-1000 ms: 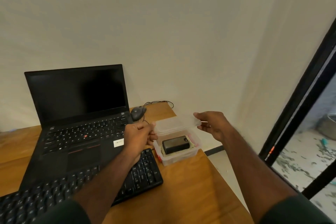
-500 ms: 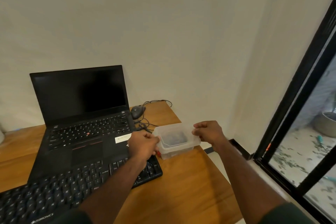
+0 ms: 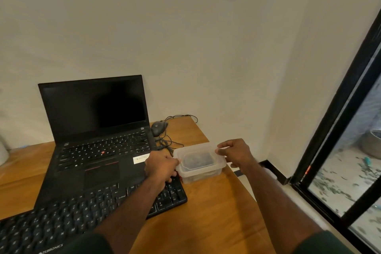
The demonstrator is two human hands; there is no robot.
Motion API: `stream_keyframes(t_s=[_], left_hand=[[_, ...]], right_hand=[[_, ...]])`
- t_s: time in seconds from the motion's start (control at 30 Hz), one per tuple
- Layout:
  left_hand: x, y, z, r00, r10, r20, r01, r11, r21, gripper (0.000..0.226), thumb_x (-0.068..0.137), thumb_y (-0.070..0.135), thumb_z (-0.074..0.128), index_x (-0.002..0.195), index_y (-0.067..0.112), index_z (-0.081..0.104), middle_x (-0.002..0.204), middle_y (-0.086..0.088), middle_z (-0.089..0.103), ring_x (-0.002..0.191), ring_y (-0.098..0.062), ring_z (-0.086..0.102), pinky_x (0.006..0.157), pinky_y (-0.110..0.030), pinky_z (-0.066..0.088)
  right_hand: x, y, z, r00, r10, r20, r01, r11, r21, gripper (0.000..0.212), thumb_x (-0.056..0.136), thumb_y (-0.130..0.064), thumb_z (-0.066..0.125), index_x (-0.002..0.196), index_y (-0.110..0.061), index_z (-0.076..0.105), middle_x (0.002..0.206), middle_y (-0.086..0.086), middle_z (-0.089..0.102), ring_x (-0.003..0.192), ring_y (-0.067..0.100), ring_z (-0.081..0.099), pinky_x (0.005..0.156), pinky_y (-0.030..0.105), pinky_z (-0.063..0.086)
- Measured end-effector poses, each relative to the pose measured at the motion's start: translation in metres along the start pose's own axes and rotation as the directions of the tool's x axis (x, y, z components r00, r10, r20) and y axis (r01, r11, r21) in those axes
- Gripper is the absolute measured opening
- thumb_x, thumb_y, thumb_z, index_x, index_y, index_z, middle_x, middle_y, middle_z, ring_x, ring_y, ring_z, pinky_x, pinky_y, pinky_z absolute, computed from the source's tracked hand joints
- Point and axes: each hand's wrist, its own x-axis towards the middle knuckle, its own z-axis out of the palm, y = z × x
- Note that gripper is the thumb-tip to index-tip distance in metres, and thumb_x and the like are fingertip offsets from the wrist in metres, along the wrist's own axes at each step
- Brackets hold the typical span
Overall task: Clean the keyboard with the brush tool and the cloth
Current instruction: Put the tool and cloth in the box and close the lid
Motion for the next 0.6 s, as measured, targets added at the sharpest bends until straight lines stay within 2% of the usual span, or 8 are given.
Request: stream_keyframes(t_s=[0.13, 0.23, 0.3, 0.37, 0.5, 0.6], left_hand=[[0.004, -0.003, 0.004, 1.0, 0.006, 0.017, -0.005, 0.999, -0.04, 0.011, 0.084, 0.013, 0.076, 0.077, 0.006, 0.069, 0.06, -0.011, 0.07, 0.046, -0.017, 0.063, 0.042, -0.026, 0.049], [0.006, -0.006, 0.004, 0.997, -0.02, 0.074, 0.024, 0.998, -0.062, 0.012, 0.088, 0.014, 0.072, 0.083, 0.005, 0.068, 0.063, -0.013, 0.072, 0.046, -0.017, 0.061, 0.039, -0.024, 0.042], [0.009, -0.008, 0.003, 0.991, -0.046, 0.128, 0.052, 0.998, -0.043, 0.013, 0.09, 0.016, 0.07, 0.086, 0.004, 0.069, 0.062, -0.013, 0.069, 0.04, -0.014, 0.053, 0.037, -0.023, 0.037], [0.012, -0.009, 0.001, 0.985, -0.051, 0.164, 0.052, 0.999, -0.001, 0.016, 0.091, 0.017, 0.069, 0.087, 0.001, 0.068, 0.057, -0.012, 0.061, 0.034, -0.012, 0.043, 0.035, -0.021, 0.031], [0.016, -0.008, 0.002, 0.977, -0.007, 0.212, -0.004, 0.999, 0.051, 0.022, 0.092, 0.018, 0.067, 0.076, 0.003, 0.065, 0.056, -0.008, 0.049, 0.042, -0.017, 0.04, 0.039, -0.021, 0.028], [0.018, -0.004, 0.004, 0.969, 0.019, 0.248, -0.045, 0.994, 0.099, 0.023, 0.094, 0.018, 0.064, 0.084, -0.003, 0.068, 0.058, -0.009, 0.049, 0.045, -0.018, 0.039, 0.042, -0.022, 0.028]], right_hand=[[0.002, 0.005, 0.001, 0.999, 0.039, 0.006, -0.04, 0.996, 0.086, 0.028, 0.078, -0.021, 0.087, 0.103, -0.016, 0.074, 0.104, 0.007, 0.075, 0.087, 0.029, 0.073, 0.063, 0.035, 0.058], [0.0, 0.006, 0.001, 0.996, 0.082, 0.015, -0.083, 0.99, 0.11, 0.031, 0.079, -0.026, 0.086, 0.103, -0.013, 0.071, 0.102, 0.007, 0.073, 0.09, 0.03, 0.072, 0.077, 0.045, 0.062], [-0.003, 0.007, 0.0, 0.992, 0.114, 0.054, -0.118, 0.99, 0.074, 0.036, 0.082, -0.034, 0.083, 0.105, -0.01, 0.07, 0.102, 0.008, 0.073, 0.091, 0.03, 0.071, 0.079, 0.045, 0.062], [-0.01, 0.007, -0.001, 0.983, 0.154, 0.1, -0.161, 0.985, 0.067, 0.039, 0.086, -0.04, 0.078, 0.104, -0.006, 0.069, 0.098, 0.011, 0.074, 0.084, 0.029, 0.072, 0.07, 0.038, 0.062], [-0.023, 0.012, -0.004, 0.97, 0.173, 0.168, -0.187, 0.979, 0.075, 0.038, 0.094, -0.042, 0.068, 0.103, -0.005, 0.07, 0.093, 0.012, 0.076, 0.065, 0.023, 0.067, 0.055, 0.028, 0.055], [-0.031, 0.02, -0.013, 0.949, 0.218, 0.228, -0.259, 0.951, 0.168, 0.038, 0.092, -0.038, 0.07, 0.108, -0.003, 0.069, 0.097, 0.015, 0.075, 0.062, 0.021, 0.063, 0.055, 0.028, 0.052]])
